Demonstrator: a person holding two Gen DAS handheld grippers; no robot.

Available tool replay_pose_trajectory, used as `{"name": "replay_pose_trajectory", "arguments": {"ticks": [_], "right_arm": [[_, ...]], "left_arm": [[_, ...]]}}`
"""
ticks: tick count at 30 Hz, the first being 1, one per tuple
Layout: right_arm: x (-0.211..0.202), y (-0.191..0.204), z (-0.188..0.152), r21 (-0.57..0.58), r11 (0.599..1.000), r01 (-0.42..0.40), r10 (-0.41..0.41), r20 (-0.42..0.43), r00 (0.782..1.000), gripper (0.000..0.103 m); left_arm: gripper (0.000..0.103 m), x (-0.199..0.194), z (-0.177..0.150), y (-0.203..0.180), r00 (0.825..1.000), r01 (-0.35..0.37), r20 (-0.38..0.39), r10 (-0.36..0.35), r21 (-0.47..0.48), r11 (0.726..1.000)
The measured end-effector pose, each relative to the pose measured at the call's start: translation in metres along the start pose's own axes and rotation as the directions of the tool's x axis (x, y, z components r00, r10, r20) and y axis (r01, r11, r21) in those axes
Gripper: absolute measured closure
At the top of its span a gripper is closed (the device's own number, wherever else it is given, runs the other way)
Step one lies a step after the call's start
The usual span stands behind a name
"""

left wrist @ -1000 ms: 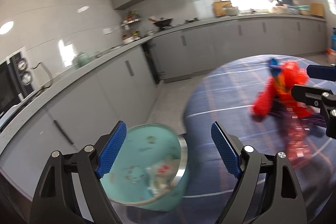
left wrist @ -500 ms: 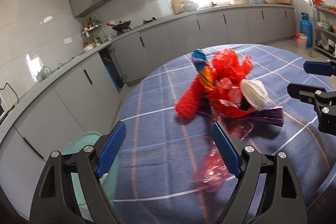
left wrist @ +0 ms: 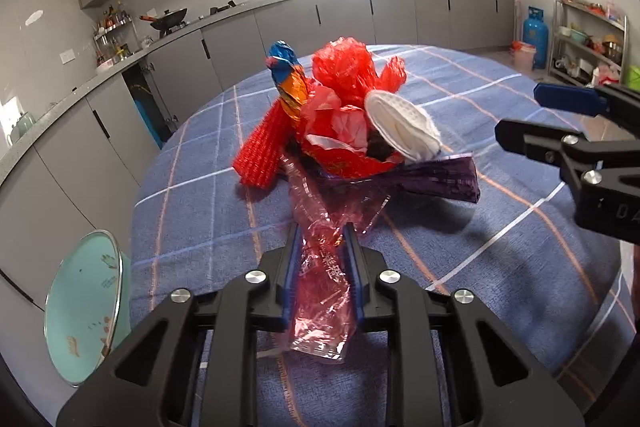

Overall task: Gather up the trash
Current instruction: 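Grasp the pink plastic wrapper with the left tool and lift it, then grasp the white tissue with the right tool while the left tool carries the pink wrapper toward the bin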

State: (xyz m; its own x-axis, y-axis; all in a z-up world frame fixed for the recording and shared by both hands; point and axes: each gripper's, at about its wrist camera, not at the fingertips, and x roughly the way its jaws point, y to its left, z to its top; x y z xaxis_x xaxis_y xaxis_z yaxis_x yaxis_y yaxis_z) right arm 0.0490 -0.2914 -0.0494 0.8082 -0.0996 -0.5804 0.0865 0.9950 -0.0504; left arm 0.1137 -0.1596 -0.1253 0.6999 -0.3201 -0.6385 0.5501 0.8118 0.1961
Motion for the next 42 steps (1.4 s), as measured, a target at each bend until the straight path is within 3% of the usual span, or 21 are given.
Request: {"name": "replay_pose_trajectory", "arguments": {"ticks": [9,13,16,24,25,27,28,30,42], "right_arm": [[0.003,0.017,0.015,0.005,1.000,-0.031,0.030,0.033,0.999,0.037],[0.015,0.030,0.021,0.010,0.999,-0.047,0.047,0.029,0.998,0.037],[0.025,0.038,0.022,0.016,0.998,-0.063,0.063,0.009,0.998,0.037],[0.047,0.055,0.021,-0.007,0.997,-0.074,0.074,-0.035,0.997,0.039],[0.049,0.053,0.021,0.004,0.997,-0.082,0.082,-0.049,0.995,0.042],[0.050,0.052,0.021,0.002,0.997,-0.077,0.077,-0.059,0.995,0.073],[0.051,0.052,0.021,0.001,0.997,-0.078,0.078,-0.066,0.995,0.077],[0.049,0.051,0.020,0.002,0.996,-0.086,0.086,-0.072,0.994,0.099],[0.014,0.047,0.037,-0.032,0.997,-0.065,0.067,0.065,0.996,0.100]], "left_arm": [[0.084,-0.053,0.004,0.017,0.994,-0.029,0.101,0.032,-0.028,0.999],[0.084,-0.065,0.006,0.024,0.985,-0.101,0.138,0.105,-0.032,0.994],[0.084,-0.065,0.007,0.033,0.981,-0.131,0.139,0.138,-0.058,0.990],[0.084,-0.053,0.002,0.047,0.983,-0.133,0.117,0.145,-0.101,0.986],[0.084,-0.053,0.002,0.046,0.983,-0.130,0.118,0.142,-0.102,0.986],[0.084,-0.055,0.001,0.046,0.982,-0.129,0.123,0.142,-0.103,0.986],[0.084,-0.057,0.001,0.046,0.982,-0.129,0.127,0.141,-0.105,0.986],[0.084,-0.059,0.001,0.048,0.981,-0.129,0.132,0.143,-0.108,0.986],[0.084,-0.076,0.006,0.074,0.965,-0.182,0.161,0.207,-0.160,0.970]]}}
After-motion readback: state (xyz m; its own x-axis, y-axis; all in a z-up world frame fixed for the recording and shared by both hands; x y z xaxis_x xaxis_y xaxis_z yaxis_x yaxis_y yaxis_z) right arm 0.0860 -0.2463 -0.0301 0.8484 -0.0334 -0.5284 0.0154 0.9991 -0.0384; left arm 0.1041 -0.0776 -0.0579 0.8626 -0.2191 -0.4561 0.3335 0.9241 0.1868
